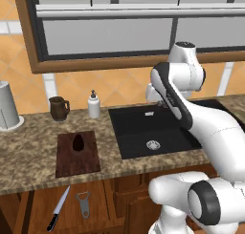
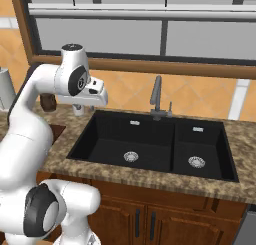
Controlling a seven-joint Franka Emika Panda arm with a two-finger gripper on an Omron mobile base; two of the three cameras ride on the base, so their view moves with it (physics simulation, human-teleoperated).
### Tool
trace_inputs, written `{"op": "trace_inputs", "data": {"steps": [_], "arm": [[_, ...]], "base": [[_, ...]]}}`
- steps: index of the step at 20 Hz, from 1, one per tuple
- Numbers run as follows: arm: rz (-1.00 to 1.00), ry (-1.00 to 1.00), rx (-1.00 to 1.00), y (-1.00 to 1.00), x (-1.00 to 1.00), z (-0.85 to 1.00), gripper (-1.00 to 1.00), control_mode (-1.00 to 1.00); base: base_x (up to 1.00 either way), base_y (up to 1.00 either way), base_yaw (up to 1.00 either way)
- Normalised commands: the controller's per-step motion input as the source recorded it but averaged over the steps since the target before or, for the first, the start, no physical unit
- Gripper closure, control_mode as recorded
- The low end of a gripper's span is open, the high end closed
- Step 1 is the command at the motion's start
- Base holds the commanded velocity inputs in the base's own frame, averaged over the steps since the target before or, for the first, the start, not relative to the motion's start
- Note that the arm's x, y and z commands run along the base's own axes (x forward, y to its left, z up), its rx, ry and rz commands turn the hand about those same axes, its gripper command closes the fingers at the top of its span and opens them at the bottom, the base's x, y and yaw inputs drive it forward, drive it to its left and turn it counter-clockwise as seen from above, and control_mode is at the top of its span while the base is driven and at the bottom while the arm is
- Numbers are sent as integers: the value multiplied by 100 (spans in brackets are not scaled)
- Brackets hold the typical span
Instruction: Place the appropriate cutting tool for cutting the avocado skin on the cutting board.
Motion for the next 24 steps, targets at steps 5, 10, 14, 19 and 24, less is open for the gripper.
{"op": "trace_inputs", "data": {"steps": [5,10,14,19,24], "arm": [[0,-16,0,6,-71,-4,-100,-100],[-4,-6,-12,94,-100,-43,-100,-100],[-10,-5,-34,100,-71,-91,-100,-100],[-25,5,-22,100,-6,-91,-100,-100],[-25,12,0,100,0,-68,-100,-100]], "base": [[0,0,0],[0,0,0],[0,0,0],[0,0,0],[0,0,0]]}}
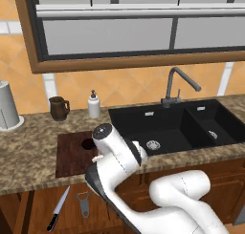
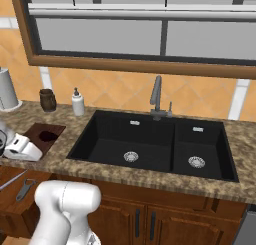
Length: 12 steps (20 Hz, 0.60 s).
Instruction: Place the appropriate cutting tool for cutting the avocado skin on the cutting board.
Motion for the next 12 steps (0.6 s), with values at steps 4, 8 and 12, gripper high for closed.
{"op": "trace_inputs", "data": {"steps": [4,8,12], "arm": [[-20,14,2,100,0,-65,-100,-100],[-7,12,14,97,0,-80,-100,-100],[0,14,22,72,10,-79,-100,-100]], "base": [[0,0,0],[0,0,0],[0,0,0]]}}
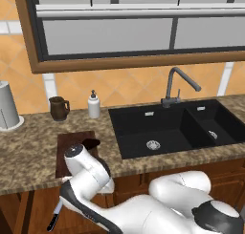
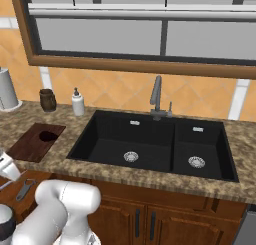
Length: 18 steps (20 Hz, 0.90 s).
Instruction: Place the appropriate cutting tool for cutting the avocado skin on the cutting board.
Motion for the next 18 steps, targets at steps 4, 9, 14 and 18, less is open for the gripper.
{"op": "trace_inputs", "data": {"steps": [4,9,14,18], "arm": [[0,4,18,58,15,-83,-100,-100],[0,5,3,25,8,-57,-100,-100],[0,11,0,26,3,-43,-100,-100],[2,15,0,19,1,-51,-100,-100]], "base": [[0,0,0],[0,0,0],[0,0,0],[0,0,0]]}}
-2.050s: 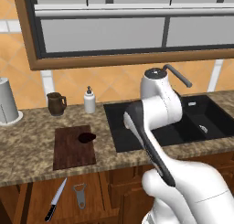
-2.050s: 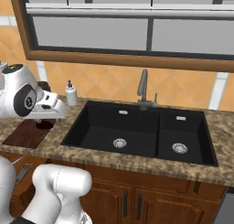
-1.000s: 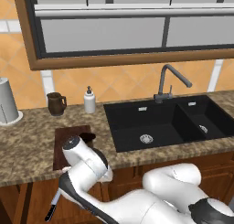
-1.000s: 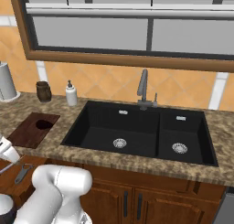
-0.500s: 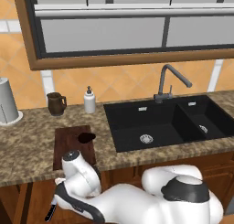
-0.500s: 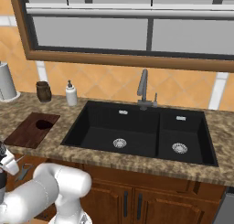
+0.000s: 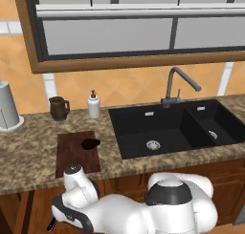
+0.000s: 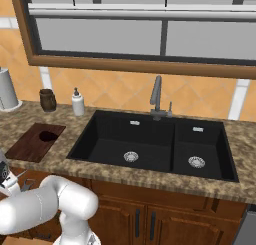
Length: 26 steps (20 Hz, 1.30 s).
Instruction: Place the appropriate cutting tool for cutting the avocado skin on the cutting board.
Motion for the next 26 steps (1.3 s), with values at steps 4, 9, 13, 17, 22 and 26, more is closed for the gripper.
{"op": "trace_inputs", "data": {"steps": [4,9,13,17,22,26], "arm": [[4,17,0,23,0,-50,-100,-100],[8,18,0,20,-16,-31,-100,-100],[8,21,0,13,-48,-8,-100,-100],[5,15,1,0,-87,-4,-100,-100],[3,10,5,0,-100,0,-100,-100],[0,3,3,2,-49,10,-100,-100]], "base": [[0,0,0],[0,0,0],[0,0,0],[0,0,0],[0,0,0],[0,0,0]]}}
